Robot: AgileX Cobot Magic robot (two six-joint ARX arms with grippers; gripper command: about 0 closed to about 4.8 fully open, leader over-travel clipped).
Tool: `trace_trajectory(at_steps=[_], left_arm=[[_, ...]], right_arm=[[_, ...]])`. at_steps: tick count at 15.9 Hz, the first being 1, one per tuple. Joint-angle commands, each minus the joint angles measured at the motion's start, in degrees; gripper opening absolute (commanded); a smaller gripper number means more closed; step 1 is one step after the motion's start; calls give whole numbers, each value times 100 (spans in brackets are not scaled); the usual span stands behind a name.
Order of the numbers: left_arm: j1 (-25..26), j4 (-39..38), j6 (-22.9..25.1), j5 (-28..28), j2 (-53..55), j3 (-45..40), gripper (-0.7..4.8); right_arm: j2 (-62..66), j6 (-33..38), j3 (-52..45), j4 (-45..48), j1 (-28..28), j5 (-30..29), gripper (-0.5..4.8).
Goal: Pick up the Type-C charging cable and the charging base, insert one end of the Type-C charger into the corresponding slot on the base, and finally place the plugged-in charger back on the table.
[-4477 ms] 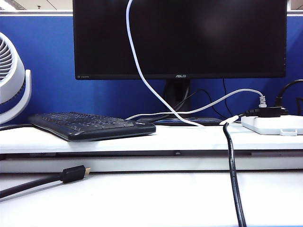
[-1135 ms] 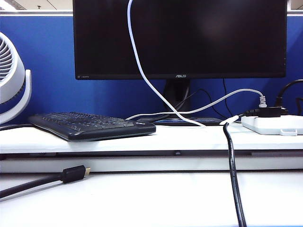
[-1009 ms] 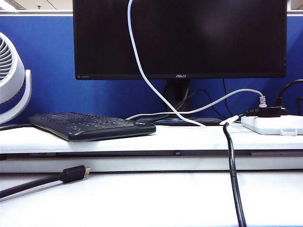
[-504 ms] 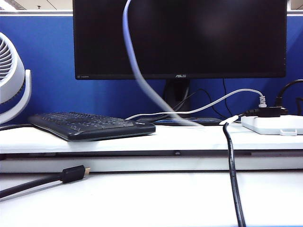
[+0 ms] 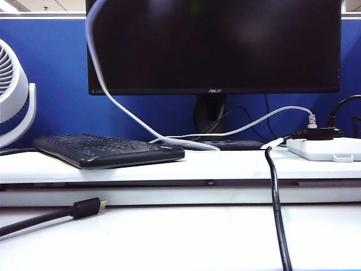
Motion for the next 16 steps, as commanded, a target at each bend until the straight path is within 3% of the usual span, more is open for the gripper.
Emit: trace_trajectory(at_steps=[1, 10, 12, 16], left_arm=[[20, 26, -13, 22, -42, 24, 20], [17, -348, -11, 258, -39, 22, 20], [20, -380, -7, 278, -42, 24, 20], [20, -470, -11, 308, -42, 24, 20]], right_arm=[[20, 7, -13, 55, -138, 105, 272], [-317, 157, -13, 101, -643, 361, 268], [-374, 160, -13, 98, -656, 413, 238], [-573, 470, -13, 98, -931, 452, 238]])
